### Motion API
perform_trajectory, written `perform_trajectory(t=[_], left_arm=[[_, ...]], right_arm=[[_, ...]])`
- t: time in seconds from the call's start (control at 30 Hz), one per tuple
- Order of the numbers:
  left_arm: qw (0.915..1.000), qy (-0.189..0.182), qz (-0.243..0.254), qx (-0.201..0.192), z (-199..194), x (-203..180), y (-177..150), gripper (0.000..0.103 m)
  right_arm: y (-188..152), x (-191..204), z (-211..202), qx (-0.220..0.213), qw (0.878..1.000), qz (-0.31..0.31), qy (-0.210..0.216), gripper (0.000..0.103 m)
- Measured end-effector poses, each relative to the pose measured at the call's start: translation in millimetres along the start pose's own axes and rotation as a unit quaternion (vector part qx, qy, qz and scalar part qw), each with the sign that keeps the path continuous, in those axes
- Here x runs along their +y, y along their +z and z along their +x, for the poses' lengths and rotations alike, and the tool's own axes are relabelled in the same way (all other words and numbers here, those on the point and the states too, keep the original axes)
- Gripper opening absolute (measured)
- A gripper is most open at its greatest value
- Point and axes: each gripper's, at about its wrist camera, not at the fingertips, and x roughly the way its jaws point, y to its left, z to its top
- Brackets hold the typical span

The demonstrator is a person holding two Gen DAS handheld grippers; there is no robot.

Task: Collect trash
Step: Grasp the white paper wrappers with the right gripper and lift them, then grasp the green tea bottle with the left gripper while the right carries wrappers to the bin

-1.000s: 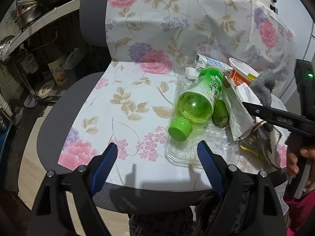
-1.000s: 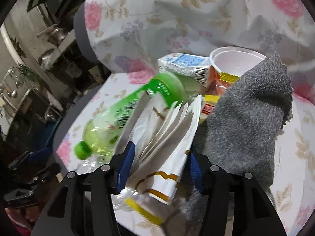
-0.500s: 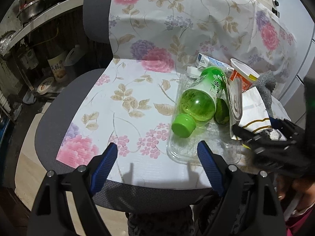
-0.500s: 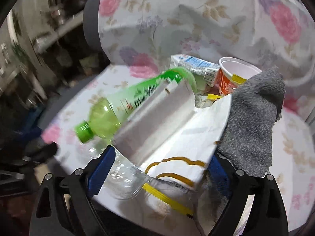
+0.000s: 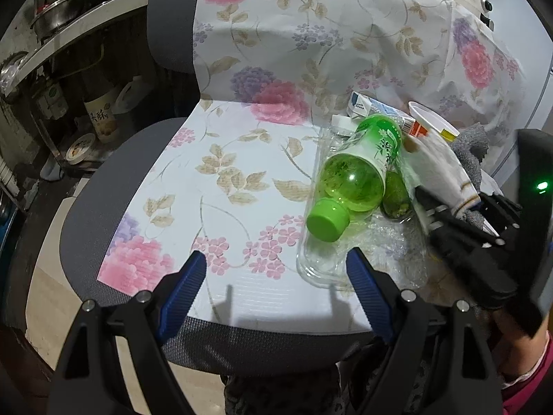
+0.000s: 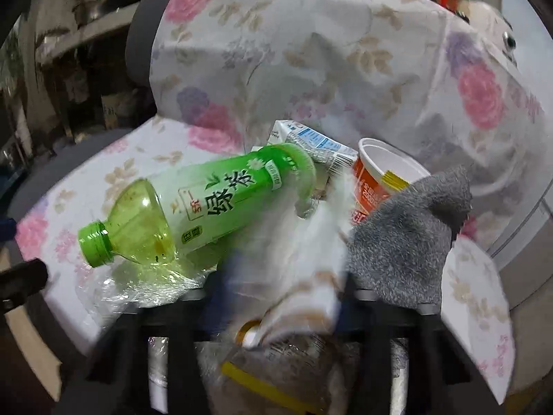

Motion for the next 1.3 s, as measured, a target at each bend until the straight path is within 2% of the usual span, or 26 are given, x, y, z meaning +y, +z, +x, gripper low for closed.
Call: perform_trajectory(t=[0.03, 0.07, 0.17, 0.23, 0.33, 0.43, 0.57, 0.63, 0.77, 0.87, 0.97, 1.1, 1.3], left_arm=[[1.0000, -0.002, 0.001, -0.001, 0, -1, 1, 0.081], [1.0000, -0.004, 0.003, -0.002, 0, -3, 1, 0.081], [0.9998, -0.013, 0.015, -0.006, 1, -11, 5, 0.081], [0.9993, -0.022, 0.027, -0.014, 1, -18, 12, 0.081], [0.9968, -0.038, 0.064, -0.030, 4, -38, 28, 0.092], [0.9930, -0.049, 0.104, -0.028, 21, -62, 47, 0.093], [0.9892, -0.047, 0.139, -0.003, 53, -84, 65, 0.092], [0.9862, -0.044, 0.158, 0.020, 72, -89, 70, 0.079], [0.9818, -0.040, 0.180, 0.045, 90, -88, 73, 0.072], [0.9820, -0.059, 0.172, 0.051, 95, -81, 77, 0.068], [0.9864, -0.058, 0.152, 0.023, 84, -76, 80, 0.065], [0.9917, -0.049, 0.114, -0.032, 47, -65, 78, 0.060], [0.9873, -0.077, 0.090, -0.106, -21, -68, 56, 0.060]], right_arm=[[1, -9, -2, 0.002, 1.000, 0.013, 0.015, 0.009], [1, -17, -3, 0.002, 0.999, 0.026, 0.035, 0.006], [2, -49, -16, -0.011, 0.993, 0.075, 0.090, 0.003], [3, -68, -30, -0.024, 0.990, 0.095, 0.104, 0.002], [0, -96, -61, -0.056, 0.987, 0.115, 0.097, 0.002], [-8, -115, -84, -0.076, 0.985, 0.129, 0.084, 0.002], [-22, -138, -92, -0.075, 0.983, 0.149, 0.080, 0.003], [-29, -145, -91, -0.070, 0.982, 0.155, 0.082, 0.003], [-37, -156, -87, -0.060, 0.981, 0.163, 0.089, 0.003], [-38, -158, -84, -0.057, 0.980, 0.166, 0.092, 0.003], [-38, -159, -84, -0.058, 0.979, 0.171, 0.097, 0.003], [-37, -164, -87, -0.070, 0.974, 0.186, 0.106, 0.003], [-38, -171, -109, -0.097, 0.969, 0.202, 0.101, 0.003]])
